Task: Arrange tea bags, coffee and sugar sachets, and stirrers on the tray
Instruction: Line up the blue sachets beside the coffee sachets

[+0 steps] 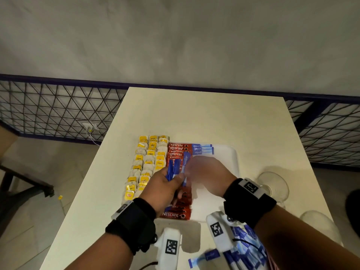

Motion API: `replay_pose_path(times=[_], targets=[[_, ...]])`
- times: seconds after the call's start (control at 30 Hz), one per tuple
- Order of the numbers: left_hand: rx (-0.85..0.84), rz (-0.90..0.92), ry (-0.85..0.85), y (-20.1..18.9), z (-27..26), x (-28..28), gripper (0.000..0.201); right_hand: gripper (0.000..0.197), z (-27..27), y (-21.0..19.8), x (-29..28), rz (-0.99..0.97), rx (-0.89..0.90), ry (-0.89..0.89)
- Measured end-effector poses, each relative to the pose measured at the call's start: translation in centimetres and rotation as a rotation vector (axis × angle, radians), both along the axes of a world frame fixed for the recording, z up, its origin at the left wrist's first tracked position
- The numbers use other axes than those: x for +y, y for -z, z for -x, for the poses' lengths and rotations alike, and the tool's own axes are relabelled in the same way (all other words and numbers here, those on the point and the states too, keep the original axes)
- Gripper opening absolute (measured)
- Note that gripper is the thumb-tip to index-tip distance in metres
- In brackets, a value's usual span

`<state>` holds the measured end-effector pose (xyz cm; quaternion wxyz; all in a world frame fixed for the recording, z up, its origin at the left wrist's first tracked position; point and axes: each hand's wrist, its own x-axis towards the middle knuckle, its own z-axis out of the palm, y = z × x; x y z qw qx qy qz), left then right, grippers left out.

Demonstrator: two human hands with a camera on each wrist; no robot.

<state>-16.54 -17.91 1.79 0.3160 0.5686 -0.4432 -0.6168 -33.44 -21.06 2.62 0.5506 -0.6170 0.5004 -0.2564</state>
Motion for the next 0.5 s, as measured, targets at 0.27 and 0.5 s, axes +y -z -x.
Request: replay_pose_path(times=[0.27, 0.5], targets=[[0.074, -0.006, -0.161, -0.2, -1.6, -1.4, 0.020, 0.019, 1.0, -0.3, -0.1, -0.040, 0.061, -0.072], [0.253, -0.040, -0.369, 0.9, -0.5, -2.2, 0.008, 0.016, 0.8, 0.9, -0.4, -0.165, -0.189, 0.266]])
